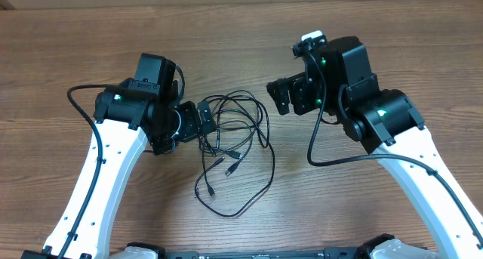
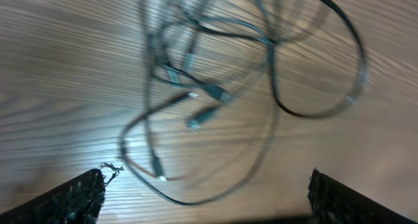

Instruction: Untangle cables

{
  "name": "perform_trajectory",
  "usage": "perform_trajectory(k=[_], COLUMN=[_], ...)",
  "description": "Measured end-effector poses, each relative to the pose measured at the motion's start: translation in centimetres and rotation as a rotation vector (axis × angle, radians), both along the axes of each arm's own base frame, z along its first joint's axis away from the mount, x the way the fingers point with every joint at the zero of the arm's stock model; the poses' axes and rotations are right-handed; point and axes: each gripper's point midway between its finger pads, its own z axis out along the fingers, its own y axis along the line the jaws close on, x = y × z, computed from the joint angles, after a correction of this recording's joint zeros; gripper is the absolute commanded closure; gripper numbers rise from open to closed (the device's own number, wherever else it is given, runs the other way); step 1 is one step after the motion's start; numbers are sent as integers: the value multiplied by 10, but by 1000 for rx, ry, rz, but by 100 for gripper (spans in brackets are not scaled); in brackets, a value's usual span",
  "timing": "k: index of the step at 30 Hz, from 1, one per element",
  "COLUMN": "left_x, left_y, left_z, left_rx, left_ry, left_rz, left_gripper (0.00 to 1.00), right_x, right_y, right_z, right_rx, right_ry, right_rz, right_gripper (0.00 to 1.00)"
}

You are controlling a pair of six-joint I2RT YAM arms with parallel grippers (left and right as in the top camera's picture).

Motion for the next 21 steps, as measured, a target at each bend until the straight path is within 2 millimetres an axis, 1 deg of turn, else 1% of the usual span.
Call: perform_trajectory(k=[6,10,14,21], left_x=[0,0,-1,-4], left_y=[30,46,57,75], left_z=[-7,-9,-10,-10], left_rx=[159,234,281,326], left_ry=[15,19,27,46], left_rz=[113,199,276,379], left_gripper=[0,0,0,0], right_x=[0,-9,-20,-34], right_y=[17,37,53,76], right_z=[-10,-16,-25,-47], right_rx=[47,122,186,247], right_ry=[47,109,186,318], right_rz=[64,157,236,330], right_gripper=[0,0,0,0])
